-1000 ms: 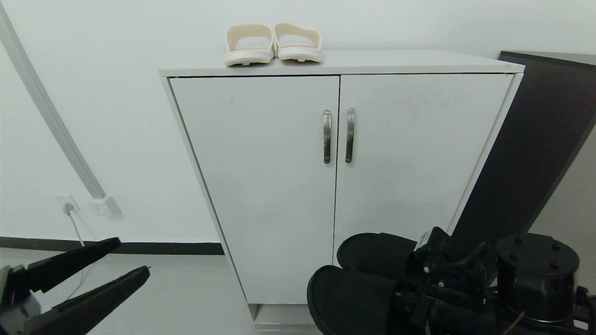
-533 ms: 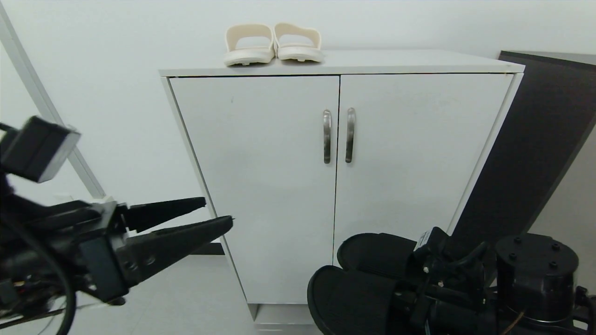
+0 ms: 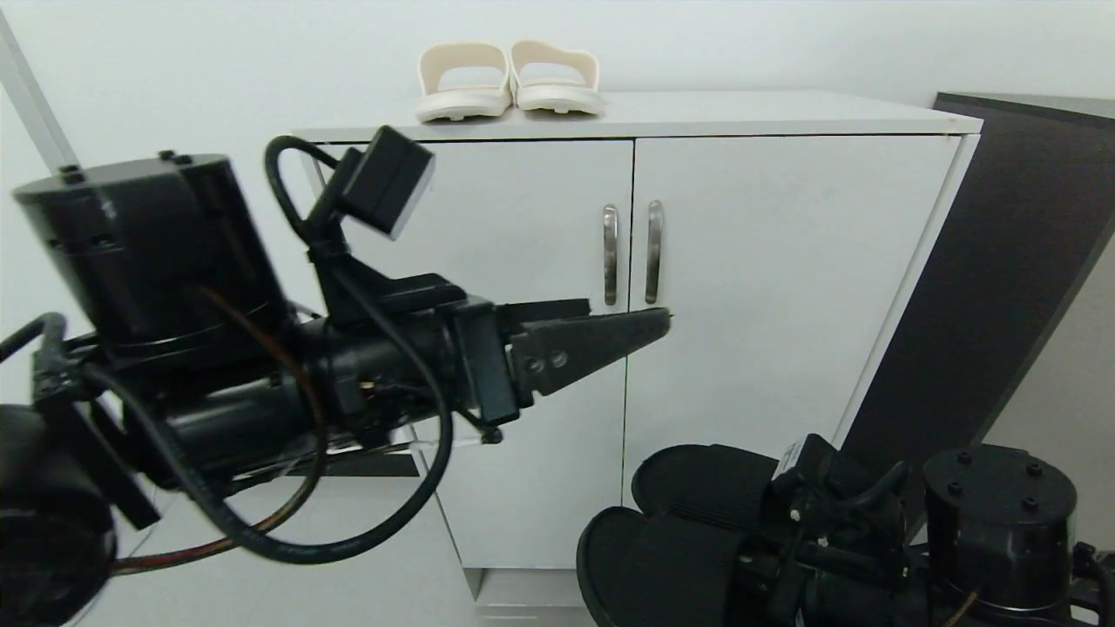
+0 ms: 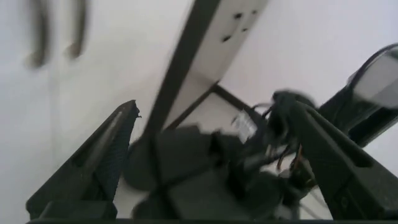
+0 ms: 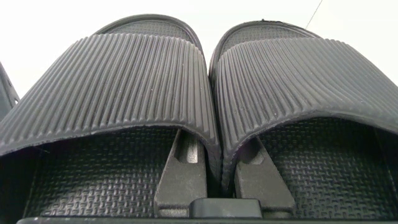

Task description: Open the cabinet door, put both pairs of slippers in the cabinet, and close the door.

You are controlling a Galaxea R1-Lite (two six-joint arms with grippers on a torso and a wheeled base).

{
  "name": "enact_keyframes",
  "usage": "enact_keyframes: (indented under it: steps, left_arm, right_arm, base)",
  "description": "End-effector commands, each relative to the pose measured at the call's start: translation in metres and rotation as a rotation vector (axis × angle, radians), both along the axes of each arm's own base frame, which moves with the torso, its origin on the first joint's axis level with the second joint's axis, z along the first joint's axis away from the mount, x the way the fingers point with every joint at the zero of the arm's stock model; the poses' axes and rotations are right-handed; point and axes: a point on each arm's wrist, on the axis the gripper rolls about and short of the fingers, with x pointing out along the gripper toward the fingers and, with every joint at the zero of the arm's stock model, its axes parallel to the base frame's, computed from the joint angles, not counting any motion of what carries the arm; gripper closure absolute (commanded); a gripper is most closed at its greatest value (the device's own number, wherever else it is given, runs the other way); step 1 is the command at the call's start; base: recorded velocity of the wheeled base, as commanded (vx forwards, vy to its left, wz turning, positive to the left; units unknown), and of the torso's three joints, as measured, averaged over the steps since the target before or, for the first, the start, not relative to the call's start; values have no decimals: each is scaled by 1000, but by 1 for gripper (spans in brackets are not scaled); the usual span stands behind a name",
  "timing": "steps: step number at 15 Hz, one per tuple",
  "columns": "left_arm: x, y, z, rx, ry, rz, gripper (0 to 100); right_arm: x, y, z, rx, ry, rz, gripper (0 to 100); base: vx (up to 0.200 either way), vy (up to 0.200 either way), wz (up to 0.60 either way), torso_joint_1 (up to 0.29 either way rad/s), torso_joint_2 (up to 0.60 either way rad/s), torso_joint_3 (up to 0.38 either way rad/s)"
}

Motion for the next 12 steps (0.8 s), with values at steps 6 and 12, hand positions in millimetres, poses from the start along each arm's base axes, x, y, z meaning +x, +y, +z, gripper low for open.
enact_keyframes:
  steps: [6, 12]
  left_arm:
    - [46, -71, 4, -65, 111, -89, 0]
    - [59, -69, 21, -51, 111, 59, 0]
  right_arm:
    - [0, -1, -1, -3, 6, 0, 100]
    - [-1, -1, -3, -9, 9, -3, 100]
  base:
    - [0, 0, 0, 0, 0, 0]
    - [0, 0, 0, 0, 0, 0]
